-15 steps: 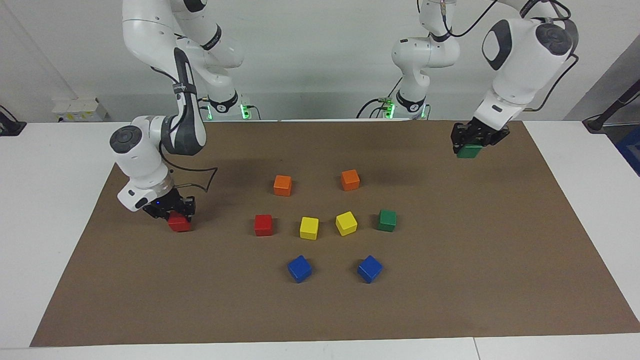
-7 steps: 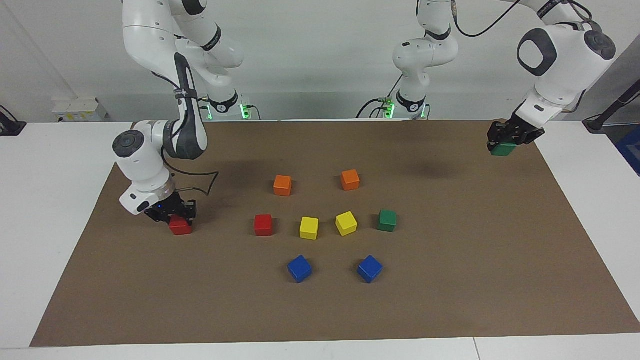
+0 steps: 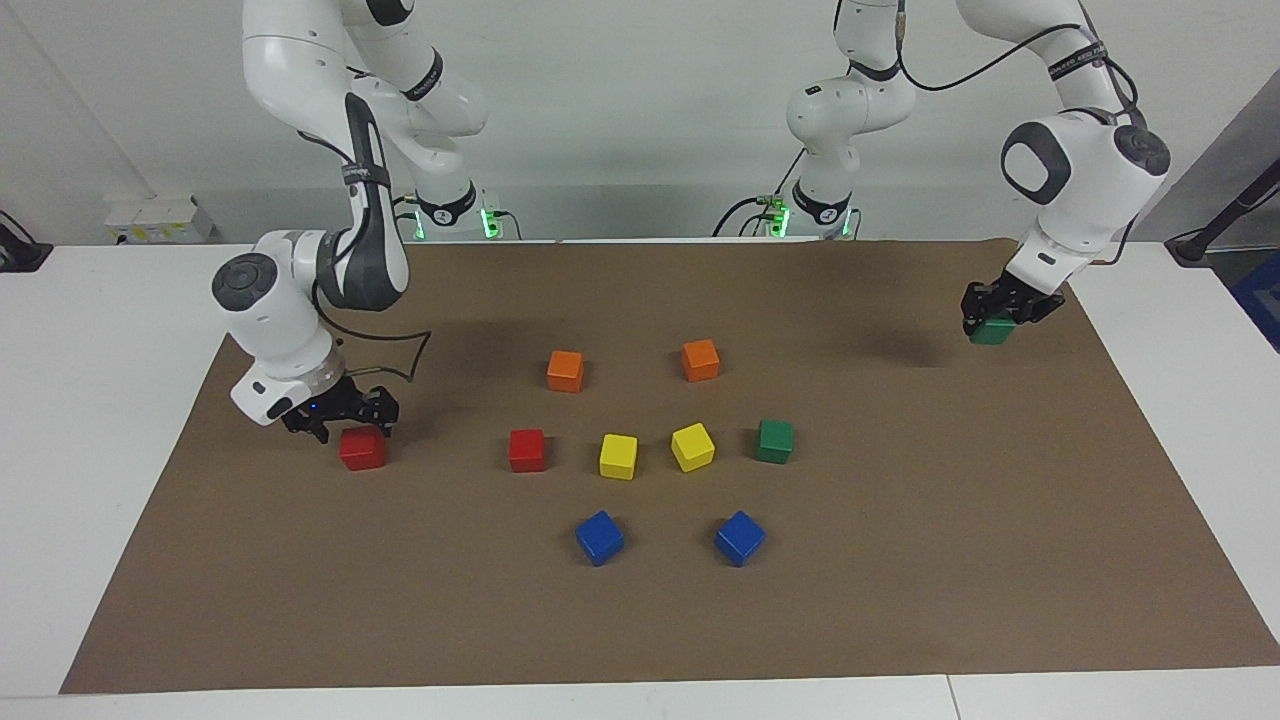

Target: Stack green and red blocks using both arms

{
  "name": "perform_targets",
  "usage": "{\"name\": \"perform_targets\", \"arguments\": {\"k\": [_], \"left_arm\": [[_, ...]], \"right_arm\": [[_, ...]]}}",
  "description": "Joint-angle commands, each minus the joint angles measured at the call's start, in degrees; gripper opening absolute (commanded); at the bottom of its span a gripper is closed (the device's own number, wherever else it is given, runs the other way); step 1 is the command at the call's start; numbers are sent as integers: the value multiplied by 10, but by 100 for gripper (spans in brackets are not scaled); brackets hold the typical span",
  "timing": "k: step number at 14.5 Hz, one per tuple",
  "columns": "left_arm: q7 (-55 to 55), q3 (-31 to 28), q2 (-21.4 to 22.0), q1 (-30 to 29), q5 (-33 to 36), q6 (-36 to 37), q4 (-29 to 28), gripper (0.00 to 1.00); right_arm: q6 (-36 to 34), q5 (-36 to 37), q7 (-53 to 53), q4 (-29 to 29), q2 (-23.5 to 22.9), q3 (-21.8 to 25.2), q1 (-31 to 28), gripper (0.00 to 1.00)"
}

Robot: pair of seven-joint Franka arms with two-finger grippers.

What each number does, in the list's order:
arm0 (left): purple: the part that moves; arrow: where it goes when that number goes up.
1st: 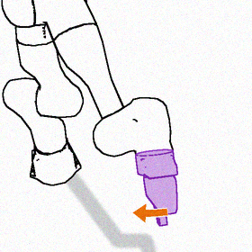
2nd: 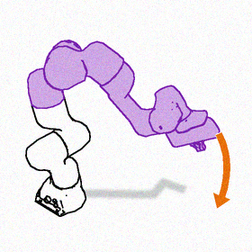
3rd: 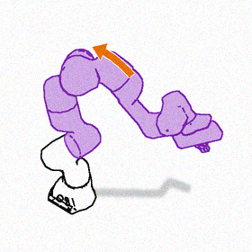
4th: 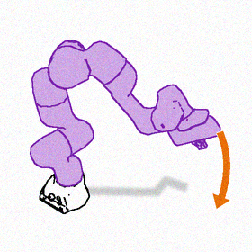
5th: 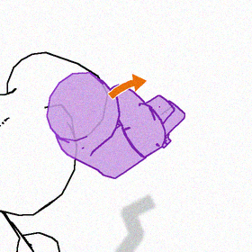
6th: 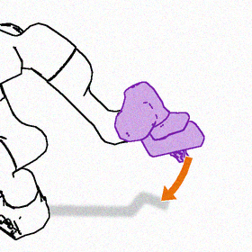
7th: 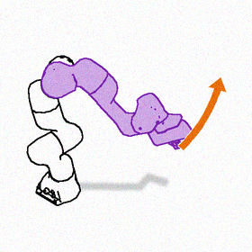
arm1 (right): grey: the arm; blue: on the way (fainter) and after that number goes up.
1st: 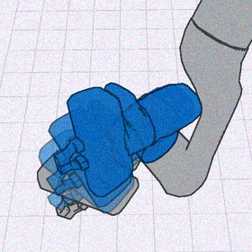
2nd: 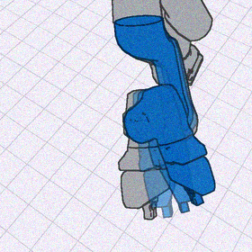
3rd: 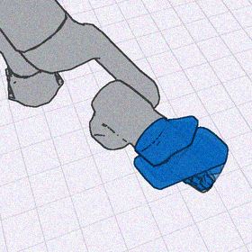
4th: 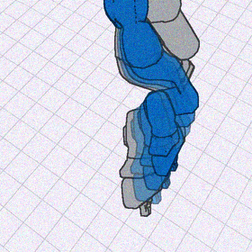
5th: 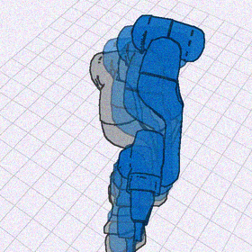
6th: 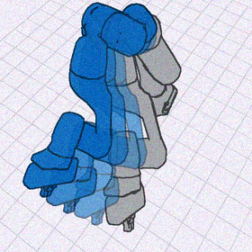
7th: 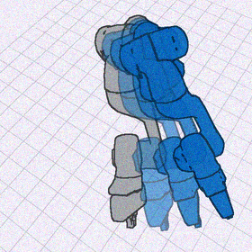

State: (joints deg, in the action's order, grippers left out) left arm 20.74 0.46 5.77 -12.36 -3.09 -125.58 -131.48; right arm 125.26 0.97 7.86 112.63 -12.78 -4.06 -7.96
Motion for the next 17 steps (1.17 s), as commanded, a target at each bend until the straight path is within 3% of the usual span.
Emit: {"name": "perform_targets", "arguments": {"k": [1,3,8,12,17], "left_arm": [[10,2,-30,4,-3,-68,-18,0],[12,2,-54,8,-3,-84,-20,0],[8,1,-88,6,-3,-122,-20,0],[-12,2,-103,2,-3,-128,-20,0],[-24,1,-115,0,-3,-128,-20,0]], "right_arm": [[-130,-3,-58,-105,7,-9,24,100],[-193,1,-137,-199,-20,-9,70,100],[-162,25,-280,-293,-98,-8,167,100],[-98,30,-294,-300,-145,-9,194,100],[-11,25,-287,-225,-151,-9,214,100]]}}
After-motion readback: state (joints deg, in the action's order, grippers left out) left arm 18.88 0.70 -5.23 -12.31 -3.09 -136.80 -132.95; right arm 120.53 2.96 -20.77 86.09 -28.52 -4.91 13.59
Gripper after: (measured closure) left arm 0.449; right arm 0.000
